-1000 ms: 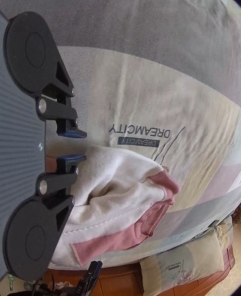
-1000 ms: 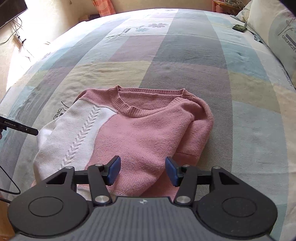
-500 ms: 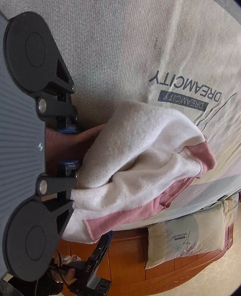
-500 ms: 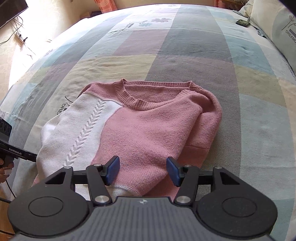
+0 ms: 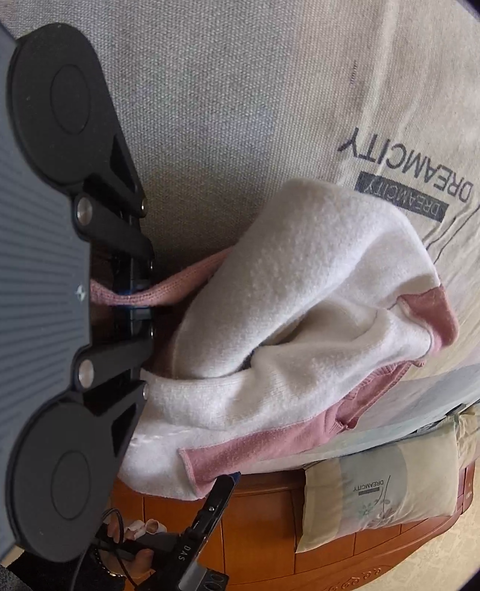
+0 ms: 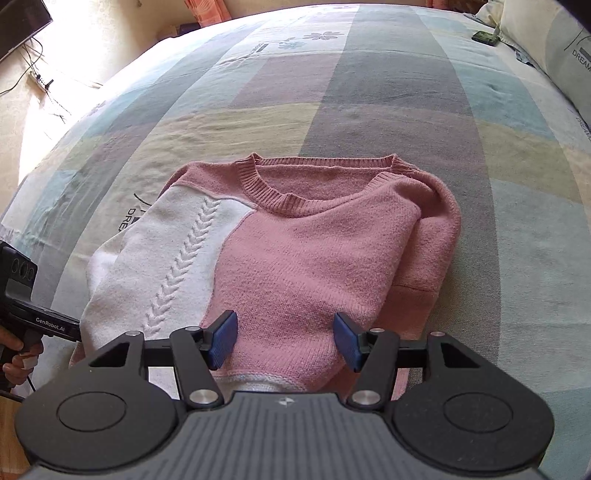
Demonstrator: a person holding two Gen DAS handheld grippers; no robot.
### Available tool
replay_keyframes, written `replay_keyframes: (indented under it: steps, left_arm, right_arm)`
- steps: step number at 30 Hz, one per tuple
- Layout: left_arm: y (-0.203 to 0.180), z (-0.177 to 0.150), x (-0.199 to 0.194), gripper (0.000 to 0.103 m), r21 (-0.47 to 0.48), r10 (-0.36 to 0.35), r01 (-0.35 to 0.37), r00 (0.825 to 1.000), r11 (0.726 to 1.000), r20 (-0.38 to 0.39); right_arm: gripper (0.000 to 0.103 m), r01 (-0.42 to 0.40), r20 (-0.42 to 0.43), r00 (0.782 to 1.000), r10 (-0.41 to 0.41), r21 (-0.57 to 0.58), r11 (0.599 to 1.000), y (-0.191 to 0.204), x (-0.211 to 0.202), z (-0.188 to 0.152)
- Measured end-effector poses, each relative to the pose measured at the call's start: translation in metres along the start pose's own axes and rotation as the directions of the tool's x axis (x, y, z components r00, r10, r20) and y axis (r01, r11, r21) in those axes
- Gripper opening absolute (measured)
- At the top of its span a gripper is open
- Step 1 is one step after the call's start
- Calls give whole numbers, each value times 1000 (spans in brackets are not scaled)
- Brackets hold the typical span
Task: Fold clothes
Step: 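Grasp the pink sleeve again with the left tool and lift it, then pull the pink sleeve outward with the left tool and release it flat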
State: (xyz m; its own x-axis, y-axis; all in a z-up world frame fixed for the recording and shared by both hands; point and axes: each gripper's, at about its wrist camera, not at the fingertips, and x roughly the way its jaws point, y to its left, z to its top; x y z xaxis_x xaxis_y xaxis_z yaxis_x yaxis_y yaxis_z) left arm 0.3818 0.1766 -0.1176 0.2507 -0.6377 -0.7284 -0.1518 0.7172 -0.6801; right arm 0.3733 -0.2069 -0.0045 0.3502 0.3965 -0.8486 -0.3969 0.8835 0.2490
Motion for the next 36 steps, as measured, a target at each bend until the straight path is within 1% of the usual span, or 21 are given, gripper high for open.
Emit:
replay_keyframes:
  steps: [3,6,8,9,12,15,17,19,21,24,26,27,28,30,31,32,33,34,35,36]
  left_arm:
    - [-13,-5,-17,3,42,75,-76,997,996,29]
    - [-2,-2,-46,3,2,148,-149,986,989,74]
    - [6,0,-67,3,-27,199,-197,975,980,102]
    - [16,1,-79,3,-45,236,-233,966,972,108]
    - [44,4,-115,3,-99,345,-335,931,937,120]
    - [69,10,-145,3,-172,429,-406,894,898,132]
    - [80,15,-159,3,-205,487,-457,862,866,138]
    - [89,21,-171,3,-241,536,-497,833,834,139]
    - [99,28,-185,3,-281,584,-532,798,799,147]
    - [112,39,-199,4,-332,633,-562,757,757,161]
    - [117,48,-201,5,-338,637,-565,754,753,159]
    - [119,51,-199,5,-337,640,-571,755,749,145]
    - [120,54,-197,10,-335,642,-576,755,746,131]
    - [123,60,-193,12,-334,646,-585,756,739,104]
    - [120,63,-191,14,-345,645,-580,757,738,108]
    - [119,64,-194,19,-342,645,-580,756,739,112]
    - [118,66,-199,22,-332,655,-592,746,734,119]
    - [117,66,-204,28,-331,661,-597,740,731,125]
    - [116,67,-209,32,-333,668,-602,732,726,132]
    - [117,66,-215,32,-353,685,-611,715,709,138]
  right_arm:
    - [63,-2,4,1000,3,-39,999,5,-3,4]
    - [63,17,10,1000,-17,-80,997,4,-7,8]
    - [63,22,11,1000,-21,-79,997,0,-8,9]
    - [63,24,12,1000,-23,-71,997,-2,-8,9]
    - [63,27,14,1000,-27,-43,999,-8,-8,8]
    - [63,26,14,1000,-25,-32,999,-11,-8,6]
    - [63,33,14,999,-33,-38,999,-12,-8,5]
    - [63,37,13,999,-37,-39,999,-14,-9,5]
    - [63,46,14,999,-46,-38,998,-16,-10,6]
    - [63,63,17,998,-63,-33,997,-22,-12,7]
    - [63,72,16,997,-72,-20,997,-28,-13,6]
    - [63,76,16,997,-76,-13,997,-31,-13,6]
    - [63,79,17,997,-79,-7,997,-33,-14,6]
    - [63,83,14,996,-83,-3,997,-35,-14,5]
    - [63,85,13,996,-85,-2,996,-35,-14,5]
    - [63,86,10,996,-86,-4,996,-36,-14,4]
    - [63,85,8,996,-85,-8,996,-36,-14,3]
    - [63,86,6,996,-86,-12,996,-36,-14,2]
    - [63,89,5,996,-89,-17,996,-36,-15,2]
    - [63,90,5,996,-90,-15,996,-37,-15,1]
